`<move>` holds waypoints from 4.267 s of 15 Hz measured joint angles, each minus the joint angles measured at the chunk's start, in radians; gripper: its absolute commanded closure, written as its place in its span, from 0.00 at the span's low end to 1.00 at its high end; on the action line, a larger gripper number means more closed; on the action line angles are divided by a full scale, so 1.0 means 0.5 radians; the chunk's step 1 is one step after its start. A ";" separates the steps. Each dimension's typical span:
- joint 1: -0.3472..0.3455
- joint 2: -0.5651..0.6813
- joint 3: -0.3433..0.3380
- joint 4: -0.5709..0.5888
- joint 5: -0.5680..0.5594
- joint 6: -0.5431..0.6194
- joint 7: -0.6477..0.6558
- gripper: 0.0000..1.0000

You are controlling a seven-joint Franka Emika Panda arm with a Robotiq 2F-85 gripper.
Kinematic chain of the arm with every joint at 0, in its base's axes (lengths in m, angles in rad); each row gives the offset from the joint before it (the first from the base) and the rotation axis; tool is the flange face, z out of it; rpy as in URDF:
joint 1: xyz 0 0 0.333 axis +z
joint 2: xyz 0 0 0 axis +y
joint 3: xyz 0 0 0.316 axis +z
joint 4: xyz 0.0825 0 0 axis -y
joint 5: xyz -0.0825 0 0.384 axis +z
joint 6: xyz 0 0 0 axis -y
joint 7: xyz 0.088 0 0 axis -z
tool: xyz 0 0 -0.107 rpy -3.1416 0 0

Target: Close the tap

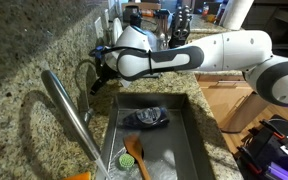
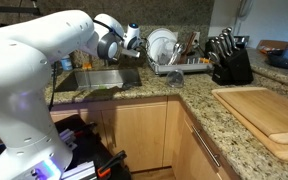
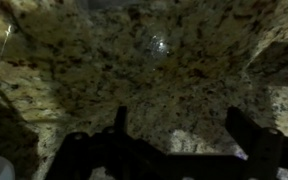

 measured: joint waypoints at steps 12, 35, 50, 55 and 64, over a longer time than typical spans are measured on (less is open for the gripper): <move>0.081 0.025 0.280 0.174 0.137 0.067 -0.383 0.00; 0.157 -0.071 -0.125 0.186 -0.251 -0.238 0.108 0.00; 0.064 -0.035 0.274 0.187 0.156 -0.228 -0.087 0.00; 0.054 -0.024 0.256 0.187 0.115 -0.248 -0.031 0.00; 0.098 -0.074 0.070 0.190 -0.064 -0.487 0.264 0.00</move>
